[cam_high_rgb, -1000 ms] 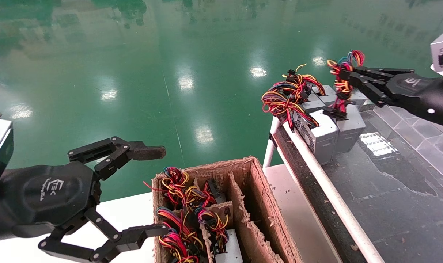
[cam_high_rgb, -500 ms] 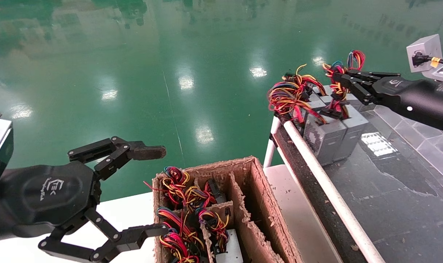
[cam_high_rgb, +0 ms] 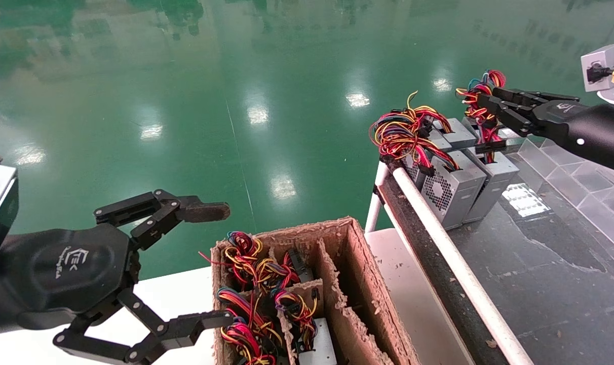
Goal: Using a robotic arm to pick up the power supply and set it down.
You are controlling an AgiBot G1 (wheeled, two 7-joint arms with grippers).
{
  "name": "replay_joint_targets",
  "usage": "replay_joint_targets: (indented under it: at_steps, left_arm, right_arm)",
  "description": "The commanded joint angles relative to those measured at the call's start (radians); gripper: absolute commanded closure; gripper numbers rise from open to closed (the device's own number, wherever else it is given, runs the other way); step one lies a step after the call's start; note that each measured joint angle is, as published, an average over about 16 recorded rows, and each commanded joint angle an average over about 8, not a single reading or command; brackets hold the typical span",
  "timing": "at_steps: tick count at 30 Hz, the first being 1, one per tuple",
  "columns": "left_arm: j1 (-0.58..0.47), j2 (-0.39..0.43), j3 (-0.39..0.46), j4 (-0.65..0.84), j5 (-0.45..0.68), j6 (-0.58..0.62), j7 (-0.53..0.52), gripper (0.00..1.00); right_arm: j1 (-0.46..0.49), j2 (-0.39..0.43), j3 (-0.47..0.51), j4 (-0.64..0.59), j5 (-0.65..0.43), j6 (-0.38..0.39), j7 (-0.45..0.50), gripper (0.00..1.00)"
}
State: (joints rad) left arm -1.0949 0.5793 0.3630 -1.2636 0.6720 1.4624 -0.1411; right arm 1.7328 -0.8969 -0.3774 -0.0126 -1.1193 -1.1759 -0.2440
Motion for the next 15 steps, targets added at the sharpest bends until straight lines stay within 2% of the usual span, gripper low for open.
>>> replay_joint_targets:
  at_steps: [1, 15]
  left_arm:
    - [0.0, 0.0, 0.0, 0.0, 0.0, 0.0, 0.0, 0.0]
    - [0.0, 0.0, 0.0, 0.0, 0.0, 0.0, 0.0, 0.0]
  right_arm:
    - [-0.002, 0.002, 0.001, 0.001, 0.001, 0.001, 0.0, 0.0]
    - [0.009, 0.037, 0.009, -0.001, 0.013, -0.043, 0.043, 0.0]
